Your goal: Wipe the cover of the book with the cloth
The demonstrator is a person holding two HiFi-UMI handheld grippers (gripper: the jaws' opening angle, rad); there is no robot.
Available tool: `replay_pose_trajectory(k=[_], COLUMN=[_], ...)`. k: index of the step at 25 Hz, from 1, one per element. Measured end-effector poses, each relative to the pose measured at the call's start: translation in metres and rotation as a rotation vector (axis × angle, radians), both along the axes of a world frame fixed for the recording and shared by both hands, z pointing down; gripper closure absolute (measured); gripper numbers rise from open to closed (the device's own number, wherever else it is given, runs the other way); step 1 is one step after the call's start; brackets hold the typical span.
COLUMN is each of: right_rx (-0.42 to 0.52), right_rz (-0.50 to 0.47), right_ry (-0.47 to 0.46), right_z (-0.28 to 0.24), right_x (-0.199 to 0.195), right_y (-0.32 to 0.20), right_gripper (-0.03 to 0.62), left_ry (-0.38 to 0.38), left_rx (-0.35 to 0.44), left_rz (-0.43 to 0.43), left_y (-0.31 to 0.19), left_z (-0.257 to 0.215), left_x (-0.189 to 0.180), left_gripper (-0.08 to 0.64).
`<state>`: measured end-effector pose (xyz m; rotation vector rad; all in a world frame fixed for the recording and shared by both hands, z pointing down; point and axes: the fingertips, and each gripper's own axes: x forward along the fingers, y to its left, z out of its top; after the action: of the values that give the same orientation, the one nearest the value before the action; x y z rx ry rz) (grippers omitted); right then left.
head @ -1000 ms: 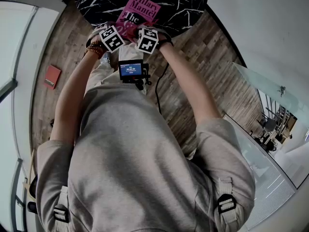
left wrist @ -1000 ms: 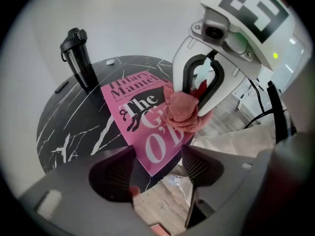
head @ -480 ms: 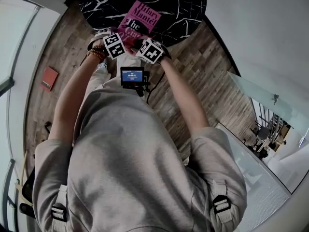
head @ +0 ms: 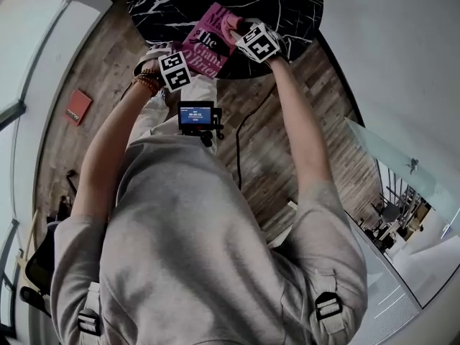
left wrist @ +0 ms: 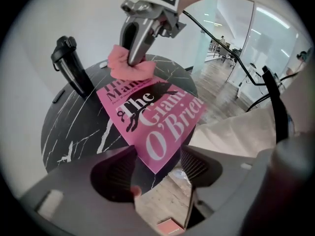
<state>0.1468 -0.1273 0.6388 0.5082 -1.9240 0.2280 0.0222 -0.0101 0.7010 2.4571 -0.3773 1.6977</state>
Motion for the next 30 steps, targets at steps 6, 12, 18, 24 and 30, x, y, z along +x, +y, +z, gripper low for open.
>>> replay_pose_trajectory(k=[6,12,18,24,30], right_rx=[-0.017,-0.045,-0.045,-0.031,-0.027], right_rz=[-0.055,-0.092,-0.143,-0.138,-0.134], right_ry=[0.077,0.09,0.127,0.157,0.172], right_z=[0.016,0.032,0.035,0.037,0.037], right_x=[0.006,0.004,0.001,0.001,-0.005], right_y=[-0.034,-0.042,-0.037,-0.037,-0.032], right_gripper=[0.483,0.483,0.497,0.5,0.503], left_ry=[-0.017,-0.029,-0.034,-0.041,-0.048], left_rx=[0.008,0.007,0.009,0.015,0.014], left_rz=[-0.003,-0.013,-0.022,-0.022,-0.013], left_y=[0.002,0.0,0.0,-0.001,0.0], left_z=[0.001,0.001,0.001,0.002,0.002], left_x=[-0.003,0.0,-0.002,0.0,-0.002], left_gripper=[0.272,0.272,0.27,0.27,0.272])
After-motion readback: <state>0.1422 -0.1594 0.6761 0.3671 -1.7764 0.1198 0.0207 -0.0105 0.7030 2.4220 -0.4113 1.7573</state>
